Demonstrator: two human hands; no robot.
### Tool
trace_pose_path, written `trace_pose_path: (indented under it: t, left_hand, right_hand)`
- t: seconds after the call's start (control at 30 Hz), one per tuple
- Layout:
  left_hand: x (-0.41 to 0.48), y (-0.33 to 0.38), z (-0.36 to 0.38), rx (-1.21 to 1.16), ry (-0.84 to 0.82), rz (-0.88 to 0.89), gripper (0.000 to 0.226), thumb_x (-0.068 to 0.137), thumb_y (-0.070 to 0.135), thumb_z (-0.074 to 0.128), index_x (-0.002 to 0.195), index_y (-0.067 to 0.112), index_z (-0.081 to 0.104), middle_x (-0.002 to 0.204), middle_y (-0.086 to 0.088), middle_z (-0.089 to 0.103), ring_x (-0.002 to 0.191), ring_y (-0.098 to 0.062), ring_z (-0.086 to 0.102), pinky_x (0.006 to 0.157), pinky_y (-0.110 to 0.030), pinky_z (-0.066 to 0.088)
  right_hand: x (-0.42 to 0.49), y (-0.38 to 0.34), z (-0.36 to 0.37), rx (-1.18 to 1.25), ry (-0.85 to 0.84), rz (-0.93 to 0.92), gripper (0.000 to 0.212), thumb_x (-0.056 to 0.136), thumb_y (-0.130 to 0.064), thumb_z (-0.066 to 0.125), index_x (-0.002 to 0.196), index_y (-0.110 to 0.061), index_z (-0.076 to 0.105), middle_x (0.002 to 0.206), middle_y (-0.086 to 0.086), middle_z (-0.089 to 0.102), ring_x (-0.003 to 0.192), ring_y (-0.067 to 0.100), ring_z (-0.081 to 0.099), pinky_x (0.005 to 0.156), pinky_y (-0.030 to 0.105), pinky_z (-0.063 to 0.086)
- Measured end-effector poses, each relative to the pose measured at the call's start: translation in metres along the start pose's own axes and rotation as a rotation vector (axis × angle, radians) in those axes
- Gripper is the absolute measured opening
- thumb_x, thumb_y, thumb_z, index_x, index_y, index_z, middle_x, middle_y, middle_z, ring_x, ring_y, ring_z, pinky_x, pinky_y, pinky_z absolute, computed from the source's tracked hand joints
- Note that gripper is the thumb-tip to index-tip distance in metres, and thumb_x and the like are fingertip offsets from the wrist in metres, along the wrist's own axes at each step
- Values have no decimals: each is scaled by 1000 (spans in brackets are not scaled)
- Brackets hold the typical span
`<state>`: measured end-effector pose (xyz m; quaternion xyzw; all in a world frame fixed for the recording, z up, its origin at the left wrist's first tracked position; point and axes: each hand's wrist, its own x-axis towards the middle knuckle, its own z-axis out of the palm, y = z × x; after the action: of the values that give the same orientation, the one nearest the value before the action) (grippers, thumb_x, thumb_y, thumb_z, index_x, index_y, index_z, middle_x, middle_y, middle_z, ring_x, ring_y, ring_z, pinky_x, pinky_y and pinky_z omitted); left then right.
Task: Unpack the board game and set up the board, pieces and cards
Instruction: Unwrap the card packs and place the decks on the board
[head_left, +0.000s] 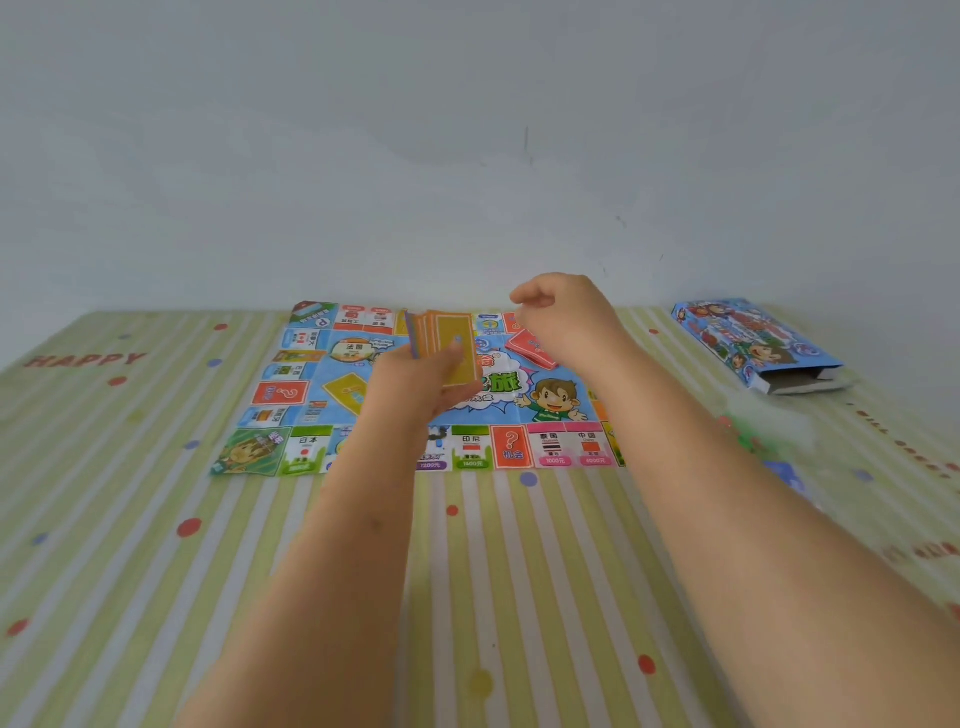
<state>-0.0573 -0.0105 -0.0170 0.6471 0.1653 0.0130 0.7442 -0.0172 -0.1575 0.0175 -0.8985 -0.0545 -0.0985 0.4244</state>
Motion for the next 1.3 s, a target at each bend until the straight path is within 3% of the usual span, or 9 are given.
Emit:
trace_pose_path:
  t: [0.1, 0.2, 0.37, 0.53, 0.67, 0.8, 1.03, 1.17, 1.3]
  left_hand:
    - [-1, 1, -14, -23, -49, -62, 6, 89, 12, 66, 91, 11, 59, 103, -12, 69, 80, -24, 73, 83, -37, 58]
    - [-5, -1, -30, -26, -90, -110, 19, 88, 1, 63, 106, 4, 60, 106, -15, 69, 82, -24, 73, 79, -34, 60]
    - [-10, -3, -48, -183, -216, -121, 25, 90, -4, 53, 115, -6, 55, 116, -23, 65, 99, -31, 69, 90, -40, 55]
    - [-14, -3, -48, -313, -295, -113, 21, 95, -4, 44, 114, -7, 53, 115, -23, 66, 105, -32, 66, 85, -41, 57]
    - [-16, -2, -43, -261, -323, -90, 19, 96, -4, 44, 103, 0, 60, 109, -19, 70, 102, -29, 68, 83, -39, 58]
    - [-15, -5, -40, -190, -321, -63, 17, 95, -3, 48, 102, 2, 62, 105, -16, 71, 98, -27, 69, 82, -36, 58]
    - [-12, -6, -40, -142, -297, -55, 14, 96, 8, 52, 104, 5, 63, 105, -14, 72, 96, -26, 71, 81, -40, 59]
    - [-11, -6, -41, -131, -289, -33, 14, 97, 8, 50, 105, 5, 62, 107, -15, 71, 96, -25, 71, 80, -35, 59]
    - [-10, -7, -41, -99, -238, 11, 15, 95, 7, 53, 106, 7, 63, 98, -11, 74, 87, -22, 73, 62, -22, 59]
  right_hand:
    - [-17, -9, 10, 96, -19, 0, 29, 93, -13, 54, 119, -17, 66, 115, -2, 65, 88, 10, 60, 76, 22, 43]
    - [-31, -12, 26, 138, -48, 6, 27, 93, -18, 57, 118, -18, 66, 113, -4, 66, 96, 9, 60, 80, 23, 42]
    - [-42, -8, 44, 226, -59, -1, 26, 93, -26, 60, 118, -19, 66, 105, -8, 65, 92, 2, 58, 73, 11, 41]
    - [-42, -7, 48, 333, -69, 45, 28, 91, -30, 63, 115, -17, 68, 106, -3, 69, 99, 10, 64, 93, 32, 51]
    - [-44, -2, 48, 373, -137, 25, 11, 91, -29, 64, 94, -21, 71, 85, -10, 70, 76, -1, 64, 72, 19, 48]
    - [-45, 2, 45, 408, -106, 12, 8, 90, -25, 65, 86, -25, 73, 82, -8, 73, 73, 1, 68, 68, 17, 52]
    - [-41, 9, 45, 379, -22, 72, 24, 85, -19, 70, 88, 5, 66, 87, 20, 67, 71, 16, 59, 67, 30, 49]
    - [-40, 11, 42, 406, -52, 109, 13, 86, -17, 69, 80, -6, 69, 73, 2, 67, 60, 4, 60, 60, 23, 46]
    - [-40, 12, 43, 455, -122, 142, 5, 84, -21, 72, 84, -16, 73, 69, -8, 69, 55, 1, 59, 59, 21, 44]
